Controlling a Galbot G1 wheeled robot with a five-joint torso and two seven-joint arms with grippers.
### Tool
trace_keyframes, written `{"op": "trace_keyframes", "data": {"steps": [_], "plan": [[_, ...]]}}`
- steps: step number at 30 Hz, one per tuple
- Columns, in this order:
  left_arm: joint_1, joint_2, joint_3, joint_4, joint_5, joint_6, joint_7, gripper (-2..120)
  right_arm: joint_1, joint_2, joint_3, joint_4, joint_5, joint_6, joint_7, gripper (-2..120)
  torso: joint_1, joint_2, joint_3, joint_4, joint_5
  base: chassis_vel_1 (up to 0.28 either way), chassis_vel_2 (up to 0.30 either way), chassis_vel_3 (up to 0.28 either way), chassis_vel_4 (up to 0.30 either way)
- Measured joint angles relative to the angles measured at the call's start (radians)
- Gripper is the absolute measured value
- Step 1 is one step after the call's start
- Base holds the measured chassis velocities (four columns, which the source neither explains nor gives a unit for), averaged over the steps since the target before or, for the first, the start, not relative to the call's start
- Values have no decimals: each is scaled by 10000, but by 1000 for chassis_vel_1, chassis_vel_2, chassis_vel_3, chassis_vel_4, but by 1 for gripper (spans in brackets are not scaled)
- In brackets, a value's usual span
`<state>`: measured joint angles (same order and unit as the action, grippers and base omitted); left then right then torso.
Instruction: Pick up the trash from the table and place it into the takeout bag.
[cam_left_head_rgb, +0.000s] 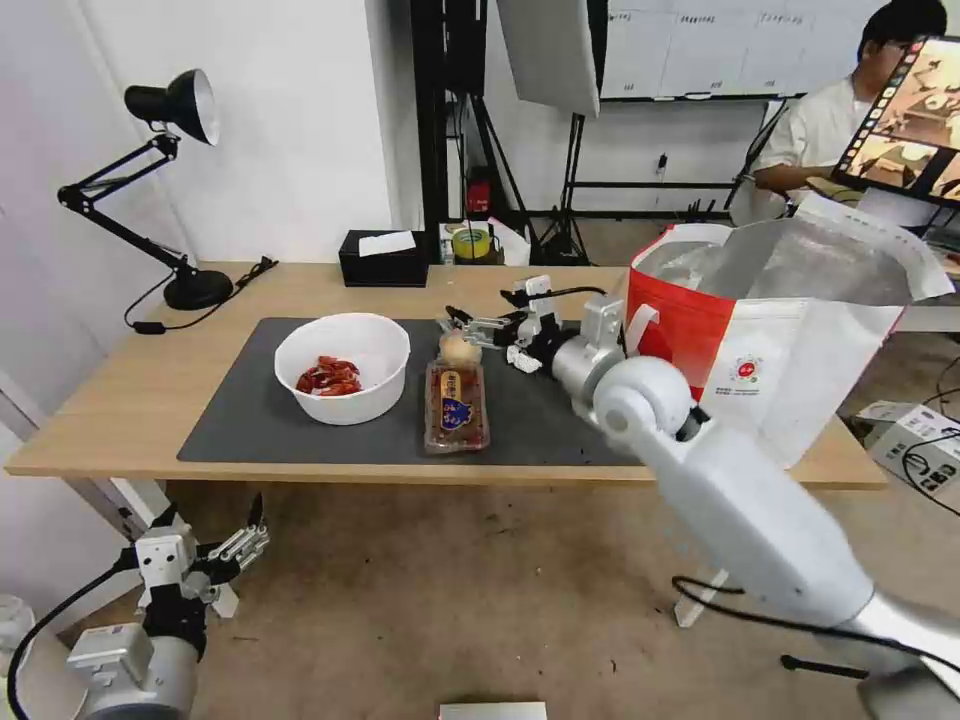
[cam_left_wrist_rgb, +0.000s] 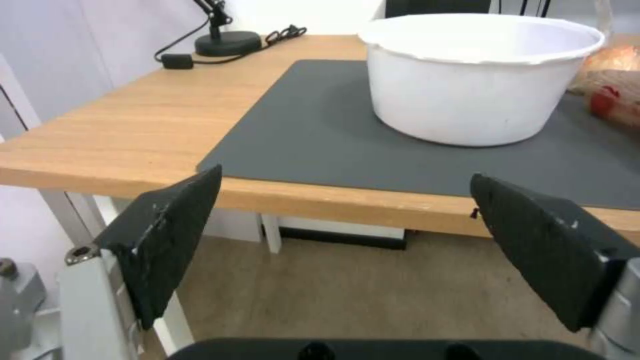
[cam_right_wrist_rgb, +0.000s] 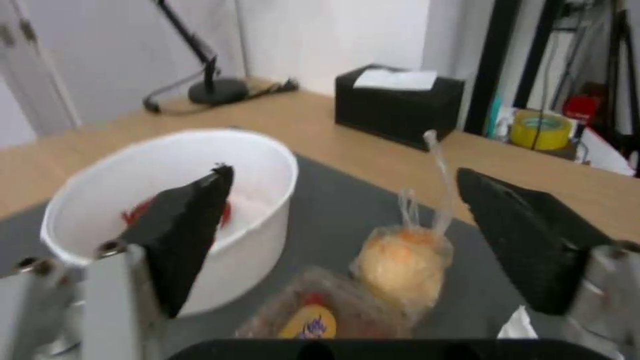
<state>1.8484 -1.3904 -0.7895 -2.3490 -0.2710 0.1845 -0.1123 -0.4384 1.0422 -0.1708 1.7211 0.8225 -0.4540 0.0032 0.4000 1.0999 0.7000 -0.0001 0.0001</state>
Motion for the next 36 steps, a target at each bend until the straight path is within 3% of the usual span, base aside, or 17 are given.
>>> {"op": "trace_keyframes", "data": {"steps": [9,15,23,36], "plan": [[10,0,33,-114,-79,-22,198,100,570,260,-649,-1648,-1333,40,-1865,52,1,0,1,2,0,0,0,0,0],[-106,171,238,-243,-1202,-30,554,100,646,414,-845,-2529,-1354,646,-3002,30,0,1,0,0,-1,0,0,0,0],[-316,503,439,-104,-1428,-126,929,100,623,576,-925,-3145,-1314,915,-3165,0,0,0,0,1,-1,0,0,0,0],[-397,551,528,17,-1404,-191,965,100,715,661,-1093,-3596,-1187,732,-3156,0,1,1,0,1,-1,0,0,0,0]]}}
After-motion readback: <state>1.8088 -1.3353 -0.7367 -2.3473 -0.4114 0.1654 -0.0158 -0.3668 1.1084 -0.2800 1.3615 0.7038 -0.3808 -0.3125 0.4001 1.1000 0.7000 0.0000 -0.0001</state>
